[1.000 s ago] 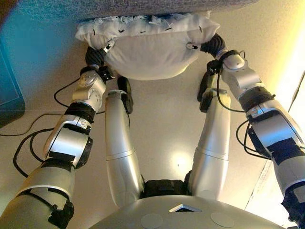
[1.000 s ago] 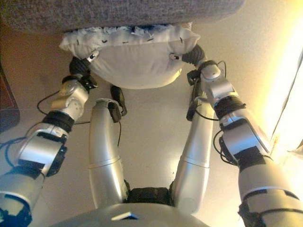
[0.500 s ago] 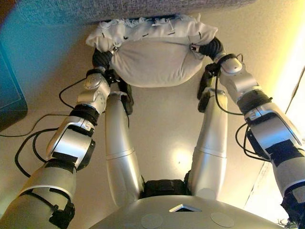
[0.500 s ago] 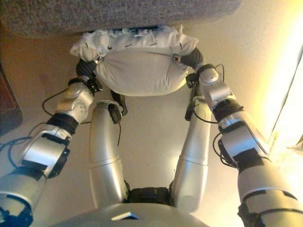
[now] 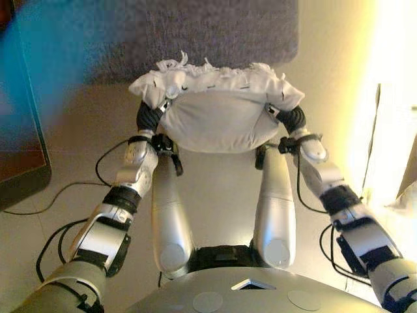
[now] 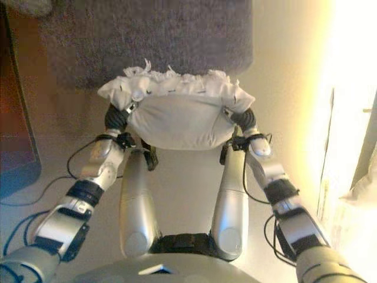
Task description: Pick up the cushion and take it to the sofa
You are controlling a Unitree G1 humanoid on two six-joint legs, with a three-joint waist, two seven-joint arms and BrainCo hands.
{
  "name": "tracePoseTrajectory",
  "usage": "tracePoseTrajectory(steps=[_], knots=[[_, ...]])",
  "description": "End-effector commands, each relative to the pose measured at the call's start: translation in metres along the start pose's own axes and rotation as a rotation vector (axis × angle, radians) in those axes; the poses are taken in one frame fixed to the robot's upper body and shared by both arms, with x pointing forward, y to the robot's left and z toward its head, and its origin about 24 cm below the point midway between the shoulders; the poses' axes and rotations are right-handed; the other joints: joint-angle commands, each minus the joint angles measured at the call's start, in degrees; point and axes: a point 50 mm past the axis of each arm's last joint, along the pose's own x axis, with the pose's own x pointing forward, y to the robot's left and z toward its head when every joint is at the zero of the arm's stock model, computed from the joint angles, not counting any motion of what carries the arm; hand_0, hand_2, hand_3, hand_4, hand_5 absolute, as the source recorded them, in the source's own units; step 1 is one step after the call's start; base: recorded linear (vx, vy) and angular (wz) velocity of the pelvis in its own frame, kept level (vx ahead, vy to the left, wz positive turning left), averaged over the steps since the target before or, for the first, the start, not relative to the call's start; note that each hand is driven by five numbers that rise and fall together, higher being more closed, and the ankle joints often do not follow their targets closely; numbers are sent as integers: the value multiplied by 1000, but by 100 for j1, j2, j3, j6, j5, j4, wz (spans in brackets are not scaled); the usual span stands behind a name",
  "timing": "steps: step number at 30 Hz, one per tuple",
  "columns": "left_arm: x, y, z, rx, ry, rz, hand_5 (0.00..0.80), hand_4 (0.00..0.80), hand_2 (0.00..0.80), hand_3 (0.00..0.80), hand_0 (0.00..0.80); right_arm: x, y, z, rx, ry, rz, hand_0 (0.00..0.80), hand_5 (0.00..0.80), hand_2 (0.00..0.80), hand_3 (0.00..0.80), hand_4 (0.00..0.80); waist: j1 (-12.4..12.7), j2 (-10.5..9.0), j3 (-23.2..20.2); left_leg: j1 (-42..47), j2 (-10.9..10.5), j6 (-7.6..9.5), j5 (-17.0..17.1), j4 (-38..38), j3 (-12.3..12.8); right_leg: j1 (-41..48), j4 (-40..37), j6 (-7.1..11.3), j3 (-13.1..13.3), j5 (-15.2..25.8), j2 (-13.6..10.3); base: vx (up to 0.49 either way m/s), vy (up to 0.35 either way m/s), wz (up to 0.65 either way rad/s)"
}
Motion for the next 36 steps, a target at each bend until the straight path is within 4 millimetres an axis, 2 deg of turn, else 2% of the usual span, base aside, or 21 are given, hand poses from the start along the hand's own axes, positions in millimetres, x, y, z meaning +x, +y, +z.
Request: tracePoseTrajectory(steps=[1,3,7,10,11,13,16,18,19,22,26,29,32,35,36], knots=[[3,-39,49,-27,-225,-236,800,800,800,800,800,1,20,41,31,-211,76,800,800,800,800,800,42,-149,-671,256,21,366,995,-898,-59,807,-657,-276,-197,468,107,199,-217,-6],[-6,-28,43,-24,-205,-228,800,800,800,800,800,-8,18,34,53,-192,80,800,800,800,800,800,92,-181,-841,641,124,367,1128,-1212,-148,1140,-718,-353,-277,343,197,219,-276,-11],[-21,-13,34,-46,-174,-182,800,800,800,800,800,-18,20,33,15,-168,118,800,800,800,800,800,159,-141,-1144,1289,270,346,1395,-1804,-330,1700,-1015,-504,-292,242,481,167,-177,-11],[-28,-4,26,-96,-147,-151,800,800,800,800,800,-23,15,30,16,-156,126,800,800,800,800,800,158,-116,-1357,1644,411,274,1729,-2027,-279,2274,-1558,-639,-388,288,696,187,-173,-12],[-30,-3,20,-116,-125,-145,800,800,800,800,800,-26,10,26,46,-138,123,800,800,800,800,800,150,-149,-1461,1767,342,289,1707,-1943,-222,2547,-1794,-690,-421,286,731,191,-183,5],[-33,-1,11,-125,-83,-123,800,800,800,800,800,-29,4,19,89,-100,119,800,800,800,800,800,167,-177,-1654,2018,-12,386,1461,-1876,-178,2887,-2143,-717,-418,345,757,212,-133,24],[-38,0,-3,-125,-17,-113,800,800,800,800,800,-34,-1,8,121,-57,123,800,800,800,800,800,163,-177,-1954,2354,-561,499,1161,-2077,152,3306,-2684,-688,-519,526,813,199,-56,15],[-40,0,-9,-117,4,-125,800,800,800,800,800,-38,-1,2,130,-43,116,800,800,800,800,800,205,-141,-2131,2637,-950,579,1164,-2516,250,3573,-3000,-629,-597,631,901,242,38,12],[-41,-1,-11,-119,13,-126,800,800,800,800,800,-38,-1,-1,130,-33,105,800,800,800,800,800,236,-121,-2207,2775,-1054,607,1220,-2768,252,3709,-3125,-610,-610,653,941,260,75,-3],[-45,1,-15,-117,30,-129,800,800,800,800,800,-42,-2,-9,141,-12,75,800,800,800,800,800,291,-132,-2390,3192,-1200,712,1227,-3203,258,4035,-3442,-583,-610,698,977,210,87,-29],[-47,3,-16,-107,47,-134,800,800,800,800,800,-46,-4,-18,169,22,74,800,800,800,800,800,293,-149,-2586,3609,-1234,808,1205,-3552,442,4298,-3687,-511,-766,815,909,163,100,-11],[-43,4,-16,-95,58,-129,800,800,800,800,800,-41,-5,-17,180,29,77,800,800,800,800,800,318,-117,-2678,3814,-1248,892,1181,-3715,519,4356,-3521,-475,-819,729,874,146,131,-9],[-37,4,-13,-91,66,-128,800,800,800,800,800,-36,-6,-11,179,13,78,800,800,800,800,800,297,-117,-2703,3936,-1330,1044,1086,-3732,613,4250,-2957,-352,-801,778,793,110,140,-9],[-32,4,-11,-66,68,-134,800,800,800,800,800,-32,-5,-7,173,-8,71,800,800,800,800,800,297,-67,-2644,3962,-1411,1231,977,-3668,675,3917,-1713,-307,-789,942,664,60,170,-3],[-29,4,-9,-45,67,-134,800,800,800,800,800,-30,-5,-5,166,-13,63,800,800,800,800,800,281,11,-2592,3983,-1417,1293,923,-3610,661,3686,-944,-365,-714,1087,619,66,183,14]])
